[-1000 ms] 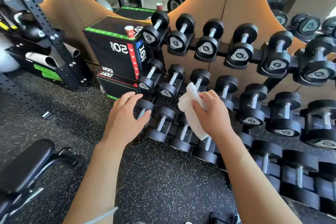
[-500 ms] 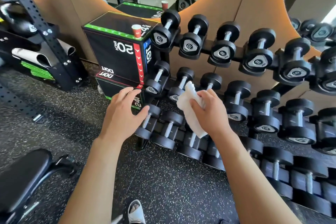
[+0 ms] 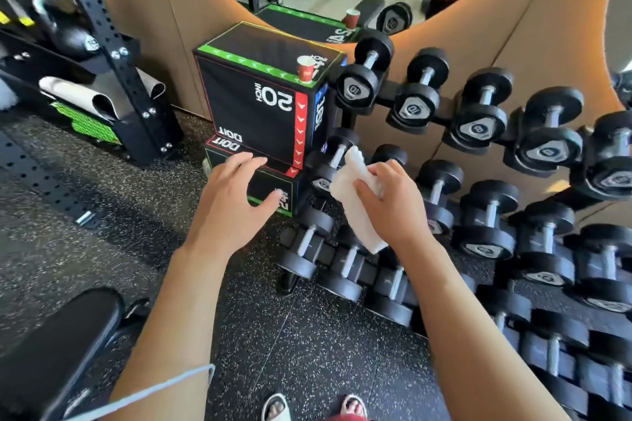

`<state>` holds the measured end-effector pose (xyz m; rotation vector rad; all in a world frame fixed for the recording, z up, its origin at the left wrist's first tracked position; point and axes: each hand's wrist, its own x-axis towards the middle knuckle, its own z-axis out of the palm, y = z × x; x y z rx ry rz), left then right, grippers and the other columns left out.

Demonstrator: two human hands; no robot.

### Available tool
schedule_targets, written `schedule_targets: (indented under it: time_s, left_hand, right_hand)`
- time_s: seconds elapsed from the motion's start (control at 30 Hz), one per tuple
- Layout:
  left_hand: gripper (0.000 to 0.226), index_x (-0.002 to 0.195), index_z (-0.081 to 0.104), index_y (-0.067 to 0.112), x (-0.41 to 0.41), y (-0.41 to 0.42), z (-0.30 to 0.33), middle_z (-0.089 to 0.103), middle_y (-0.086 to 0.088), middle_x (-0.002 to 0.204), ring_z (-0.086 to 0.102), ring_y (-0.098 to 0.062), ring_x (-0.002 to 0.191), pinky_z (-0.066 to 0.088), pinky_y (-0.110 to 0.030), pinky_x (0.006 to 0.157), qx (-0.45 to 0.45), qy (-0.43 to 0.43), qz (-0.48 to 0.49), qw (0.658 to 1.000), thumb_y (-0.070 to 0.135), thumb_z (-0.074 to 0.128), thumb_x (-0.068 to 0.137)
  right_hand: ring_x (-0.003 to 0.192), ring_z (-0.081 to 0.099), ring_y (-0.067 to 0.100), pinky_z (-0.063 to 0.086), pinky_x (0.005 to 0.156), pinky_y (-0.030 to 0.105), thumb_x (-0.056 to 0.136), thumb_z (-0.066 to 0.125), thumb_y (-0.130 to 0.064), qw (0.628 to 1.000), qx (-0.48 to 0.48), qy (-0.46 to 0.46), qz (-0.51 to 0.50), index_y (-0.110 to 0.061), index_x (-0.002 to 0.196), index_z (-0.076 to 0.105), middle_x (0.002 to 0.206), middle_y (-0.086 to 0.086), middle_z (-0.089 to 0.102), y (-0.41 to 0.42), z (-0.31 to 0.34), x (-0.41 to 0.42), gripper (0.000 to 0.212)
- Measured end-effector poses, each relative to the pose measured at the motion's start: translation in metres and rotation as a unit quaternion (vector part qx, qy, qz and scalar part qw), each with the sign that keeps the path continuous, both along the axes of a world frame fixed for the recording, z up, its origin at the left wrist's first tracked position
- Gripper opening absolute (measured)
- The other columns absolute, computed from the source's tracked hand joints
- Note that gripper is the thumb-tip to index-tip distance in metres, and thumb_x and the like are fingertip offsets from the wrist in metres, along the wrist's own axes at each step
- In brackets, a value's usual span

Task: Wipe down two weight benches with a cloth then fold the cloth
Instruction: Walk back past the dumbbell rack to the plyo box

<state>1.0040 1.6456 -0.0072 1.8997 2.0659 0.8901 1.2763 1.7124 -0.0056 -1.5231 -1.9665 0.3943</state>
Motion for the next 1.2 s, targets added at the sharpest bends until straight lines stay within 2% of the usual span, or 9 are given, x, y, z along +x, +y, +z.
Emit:
schedule_targets:
  time_s: [0.17,0.37,0.6,0.7,0.83,0.97,1.2]
  left_hand:
    - [0.061,0.150,0.052,0.026,-0.025,0.021,-0.007,0.043,0.009,0.156,0.035,-0.014,0.145,0.038,-0.042,0.116,-0.012,-0.003,0.008,1.000,0.053,0.063,0.097]
    - [0.060,0.150,0.052,0.027,-0.034,0.071,-0.011,0.042,0.011,0.156,0.037,-0.017,0.144,0.041,-0.048,0.118,-0.017,0.007,0.015,1.000,0.051,0.064,0.097]
    - [0.058,0.150,0.052,0.028,-0.031,0.150,-0.008,0.042,0.012,0.157,0.036,-0.015,0.145,0.041,-0.043,0.117,-0.033,0.033,0.019,0.999,0.049,0.064,0.098]
    - [0.057,0.150,0.052,0.029,-0.031,0.180,-0.006,0.042,0.011,0.158,0.035,-0.016,0.145,0.038,-0.042,0.118,-0.035,0.047,0.022,0.998,0.049,0.064,0.098]
    - [0.055,0.148,0.052,0.033,-0.042,0.207,-0.007,0.041,0.014,0.156,0.033,-0.011,0.142,0.039,-0.040,0.113,-0.021,0.036,0.035,0.999,0.050,0.064,0.097]
    - [0.054,0.146,0.052,0.032,-0.062,0.227,-0.006,0.041,0.015,0.154,0.035,-0.012,0.140,0.042,-0.043,0.111,-0.018,0.033,0.041,0.998,0.052,0.063,0.097]
    - [0.055,0.147,0.051,0.034,-0.111,0.269,-0.004,0.041,0.014,0.155,0.037,-0.014,0.143,0.043,-0.044,0.114,-0.006,0.025,0.029,0.999,0.052,0.063,0.096]
  right_hand:
    - [0.077,0.055,0.013,0.045,0.061,0.033,0.099,0.058,-0.042,1.000,0.007,-0.009,0.012,-0.021,0.102,0.061,0.097,-0.011,0.051,0.030,-0.006,-0.024,0.021]
    - [0.075,0.053,-0.001,0.036,0.060,0.022,0.099,0.060,-0.041,1.000,0.000,0.006,0.018,-0.023,0.106,0.063,0.095,-0.015,0.047,0.082,-0.018,-0.031,0.019]
    - [0.074,0.055,0.016,0.043,0.065,0.034,0.099,0.061,-0.038,0.999,-0.019,0.022,0.018,-0.021,0.106,0.064,0.095,-0.012,0.048,0.161,-0.030,-0.029,0.019]
    - [0.075,0.054,0.016,0.043,0.064,0.034,0.099,0.061,-0.039,0.999,-0.029,0.027,0.019,-0.021,0.107,0.063,0.096,-0.012,0.048,0.194,-0.035,-0.028,0.020]
    - [0.071,0.050,0.007,0.040,0.061,0.033,0.099,0.060,-0.041,0.998,-0.034,0.032,0.030,-0.022,0.106,0.062,0.096,-0.012,0.048,0.229,-0.036,-0.037,0.020]
    - [0.076,0.055,0.016,0.044,0.065,0.036,0.099,0.060,-0.041,0.998,-0.044,0.043,0.030,-0.024,0.103,0.062,0.097,-0.011,0.049,0.250,-0.035,-0.052,0.017]
    - [0.075,0.056,0.017,0.044,0.065,0.036,0.099,0.061,-0.040,0.999,-0.033,0.041,0.013,-0.022,0.101,0.062,0.096,-0.009,0.050,0.281,-0.031,-0.101,0.019]
